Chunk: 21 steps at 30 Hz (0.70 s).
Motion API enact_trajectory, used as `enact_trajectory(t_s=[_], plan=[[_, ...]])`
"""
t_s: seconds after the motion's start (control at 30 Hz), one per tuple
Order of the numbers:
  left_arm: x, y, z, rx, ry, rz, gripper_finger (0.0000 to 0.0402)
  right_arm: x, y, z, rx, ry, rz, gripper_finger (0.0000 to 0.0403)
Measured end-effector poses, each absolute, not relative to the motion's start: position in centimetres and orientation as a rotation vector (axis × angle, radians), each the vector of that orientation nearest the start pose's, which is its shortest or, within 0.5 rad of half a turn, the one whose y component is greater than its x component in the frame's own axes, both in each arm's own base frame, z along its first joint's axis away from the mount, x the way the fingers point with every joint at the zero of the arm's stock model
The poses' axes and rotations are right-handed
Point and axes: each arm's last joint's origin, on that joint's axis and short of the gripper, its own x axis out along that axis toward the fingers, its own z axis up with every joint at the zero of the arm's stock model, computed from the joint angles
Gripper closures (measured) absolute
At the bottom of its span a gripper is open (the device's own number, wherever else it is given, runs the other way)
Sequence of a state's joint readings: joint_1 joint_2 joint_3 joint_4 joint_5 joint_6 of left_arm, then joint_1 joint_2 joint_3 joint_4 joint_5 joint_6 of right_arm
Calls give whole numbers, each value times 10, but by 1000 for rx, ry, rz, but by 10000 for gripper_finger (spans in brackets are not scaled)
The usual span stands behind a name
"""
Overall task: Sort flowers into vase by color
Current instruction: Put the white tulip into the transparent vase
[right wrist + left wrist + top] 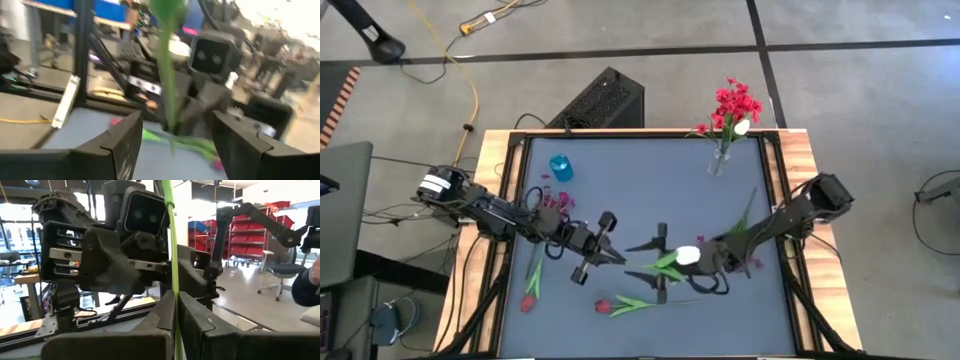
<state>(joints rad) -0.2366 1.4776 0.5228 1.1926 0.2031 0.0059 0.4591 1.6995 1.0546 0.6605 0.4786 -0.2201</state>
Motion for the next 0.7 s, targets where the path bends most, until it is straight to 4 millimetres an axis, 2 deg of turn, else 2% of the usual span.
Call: enact_trajectory(t_s=[0.17, 0.3, 0.7], plan=[[270, -73, 224, 7, -244, -441, 401, 347, 162, 267, -262, -78, -5, 148], [269, -72, 225, 8, -257, -436, 401, 346, 164, 270, -270, -92, 1, 178], [269, -72, 226, -9, -267, -436, 401, 350, 154, 272, -262, -104, -41, 349]])
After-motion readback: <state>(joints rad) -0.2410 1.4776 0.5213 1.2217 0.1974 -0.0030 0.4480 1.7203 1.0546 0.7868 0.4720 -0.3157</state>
